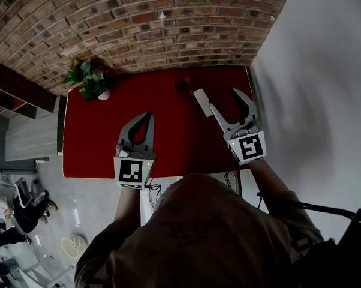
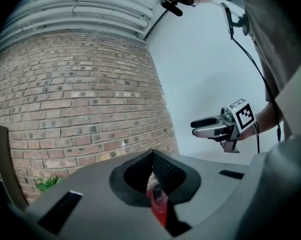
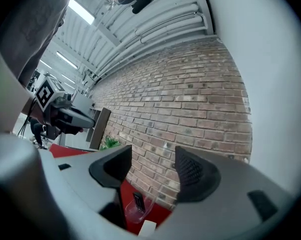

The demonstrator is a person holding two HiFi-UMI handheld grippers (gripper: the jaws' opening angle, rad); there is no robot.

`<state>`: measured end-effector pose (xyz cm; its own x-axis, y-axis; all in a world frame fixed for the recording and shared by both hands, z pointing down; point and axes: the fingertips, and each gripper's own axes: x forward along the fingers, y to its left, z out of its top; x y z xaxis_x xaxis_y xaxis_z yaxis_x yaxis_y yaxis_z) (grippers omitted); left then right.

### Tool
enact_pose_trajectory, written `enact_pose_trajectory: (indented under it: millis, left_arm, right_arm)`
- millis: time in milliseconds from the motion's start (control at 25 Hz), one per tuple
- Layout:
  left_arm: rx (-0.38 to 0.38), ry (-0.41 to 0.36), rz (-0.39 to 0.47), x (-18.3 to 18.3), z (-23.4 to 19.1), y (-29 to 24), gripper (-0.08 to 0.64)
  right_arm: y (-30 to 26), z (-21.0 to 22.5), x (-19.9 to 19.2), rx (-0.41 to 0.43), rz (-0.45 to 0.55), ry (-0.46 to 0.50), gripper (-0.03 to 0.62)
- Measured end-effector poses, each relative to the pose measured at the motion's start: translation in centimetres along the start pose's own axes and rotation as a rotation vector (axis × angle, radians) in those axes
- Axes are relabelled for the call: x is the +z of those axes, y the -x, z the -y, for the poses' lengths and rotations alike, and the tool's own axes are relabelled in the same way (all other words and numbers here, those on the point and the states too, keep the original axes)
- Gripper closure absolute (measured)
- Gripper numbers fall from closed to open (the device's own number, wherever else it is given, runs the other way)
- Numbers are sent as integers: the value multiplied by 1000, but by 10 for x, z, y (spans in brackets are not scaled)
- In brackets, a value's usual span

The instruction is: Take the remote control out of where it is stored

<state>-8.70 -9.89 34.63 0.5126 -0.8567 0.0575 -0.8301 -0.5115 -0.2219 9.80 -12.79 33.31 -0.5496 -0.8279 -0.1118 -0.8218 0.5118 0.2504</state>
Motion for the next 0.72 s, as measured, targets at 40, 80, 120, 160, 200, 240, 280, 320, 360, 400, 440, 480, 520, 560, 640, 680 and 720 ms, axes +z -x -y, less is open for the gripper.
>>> enact_pose_trajectory:
  millis: [40, 80, 120, 160, 200, 240, 280, 320, 360, 400, 440, 480, 520, 560, 640, 680, 720]
  left_arm:
    - [1, -2, 2, 1, 0, 0, 549]
    - [3, -3, 4, 2, 0, 1, 549]
    - [4, -4, 5, 3, 1, 1, 549]
    - [4, -5, 4, 4, 1, 2, 549]
    - [4, -5, 3, 4, 1, 3, 549]
    - [4, -5, 2, 4, 2, 4, 549]
    - [4, -3, 1, 4, 3, 4, 549]
    - [3, -2, 1, 3, 4, 5, 549]
    - [2, -1, -1, 2, 5, 5, 549]
    - [-1, -2, -3, 1, 6, 5, 549]
    - [-4, -2, -6, 0, 7, 5, 549]
    - [-7, 0, -9, -1, 8, 6, 549]
    - [-9, 3, -11, -2, 9, 6, 549]
    - [-10, 7, -12, -2, 10, 6, 549]
    - [-10, 9, -13, -3, 11, 7, 549]
    - [-10, 7, -14, -4, 12, 8, 549]
    - [-10, 5, -16, -4, 12, 8, 549]
  right_arm:
    - [3, -1, 4, 0, 9, -6, 313]
    - [6, -2, 6, -3, 13, -6, 313]
    - [8, -2, 7, -7, 13, -5, 314]
    - [11, -2, 7, -11, 12, -6, 316]
    - [13, -2, 6, -15, 10, -9, 326]
    - [15, -3, 5, -20, 8, -11, 350]
    - [18, -3, 4, -29, 9, -9, 392]
    - [20, -3, 3, -40, 12, -4, 434]
    - [23, -3, 1, -51, 14, 2, 466]
    - [25, -2, -1, -60, 11, 5, 504]
    - [26, -2, -4, -64, 3, 4, 528]
    - [26, -1, -7, -64, -9, 0, 545]
    - [27, -1, -9, -62, -21, -5, 557]
    - [27, 0, -12, -59, -29, -10, 565]
    - [30, 1, -14, -53, -38, -9, 578]
    - [31, 2, -15, -50, -41, -5, 578]
    - [32, 3, -16, -47, -47, -3, 578]
